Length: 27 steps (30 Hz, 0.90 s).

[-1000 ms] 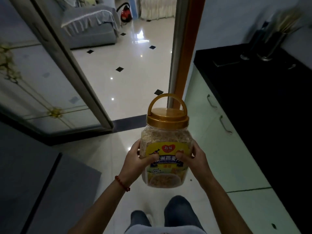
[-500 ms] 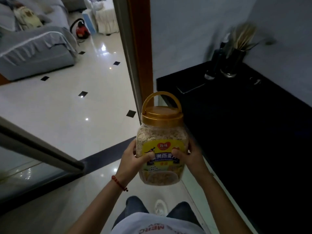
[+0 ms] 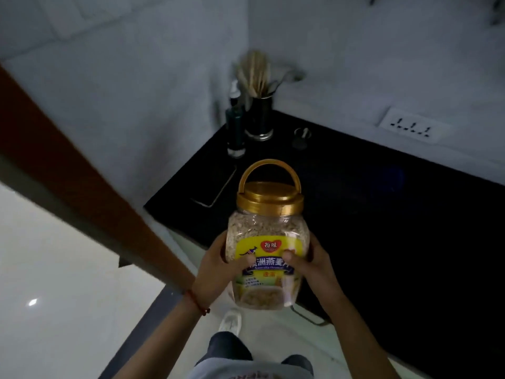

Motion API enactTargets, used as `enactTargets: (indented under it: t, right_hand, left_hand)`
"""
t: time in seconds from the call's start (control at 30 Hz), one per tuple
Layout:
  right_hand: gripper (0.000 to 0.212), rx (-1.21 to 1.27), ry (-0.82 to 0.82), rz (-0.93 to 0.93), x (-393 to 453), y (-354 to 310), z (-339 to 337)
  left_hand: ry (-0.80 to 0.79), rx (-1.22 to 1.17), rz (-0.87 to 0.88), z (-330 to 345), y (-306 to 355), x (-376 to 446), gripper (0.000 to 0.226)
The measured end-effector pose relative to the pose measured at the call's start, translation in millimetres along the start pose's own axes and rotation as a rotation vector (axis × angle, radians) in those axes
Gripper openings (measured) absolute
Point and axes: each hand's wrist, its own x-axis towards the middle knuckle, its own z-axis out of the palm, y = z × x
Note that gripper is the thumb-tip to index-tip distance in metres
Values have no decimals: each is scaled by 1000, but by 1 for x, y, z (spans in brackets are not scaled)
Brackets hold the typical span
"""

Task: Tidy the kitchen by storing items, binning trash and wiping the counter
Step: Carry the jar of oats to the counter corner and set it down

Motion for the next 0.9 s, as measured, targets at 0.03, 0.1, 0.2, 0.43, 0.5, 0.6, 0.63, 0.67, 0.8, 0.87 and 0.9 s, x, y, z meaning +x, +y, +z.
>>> enactTargets:
  t: [0.03,0.1,0.2,0.43,0.5,0.6,0.63,0.67,0.8,0.87,0.9]
  right_hand:
    - [85,10,39,-3,5,-2,0]
    - [87,19,123,-8,14,-6,3]
    - [86,42,234,-34,23,-8,5]
    - [81,44,382,-86,44,-12,-18]
    - [91,24,396,-79,53,-13,-29]
    - [86,35,387,-68,68,-12,-45]
    - [88,33,378,-67,72,-11,-50]
    - [92,22,366,-65,76,-10,-56]
    - [99,-37,318,-40,88,-5,-75]
    - [103,-91,298,-26,96,-5,-85]
    - [104,-125,298,-25,100,-5,-89]
  left_hand:
    - [-35,1,-3,-2,3,14,81]
    - [-123,18,-4,-6,10,40,78]
    - [-260,75,14,-4,20,76,63]
    - [-488,151,7,15,32,138,94]
    - [-509,162,8,25,37,152,95]
    - [-562,144,-19,38,39,172,93]
    - [-574,149,-28,40,38,178,96]
    - [-583,157,-28,43,36,182,101]
    - [-593,162,-26,52,27,196,100]
    - [-601,169,-15,57,24,204,98]
    - [-604,184,-5,59,24,209,100]
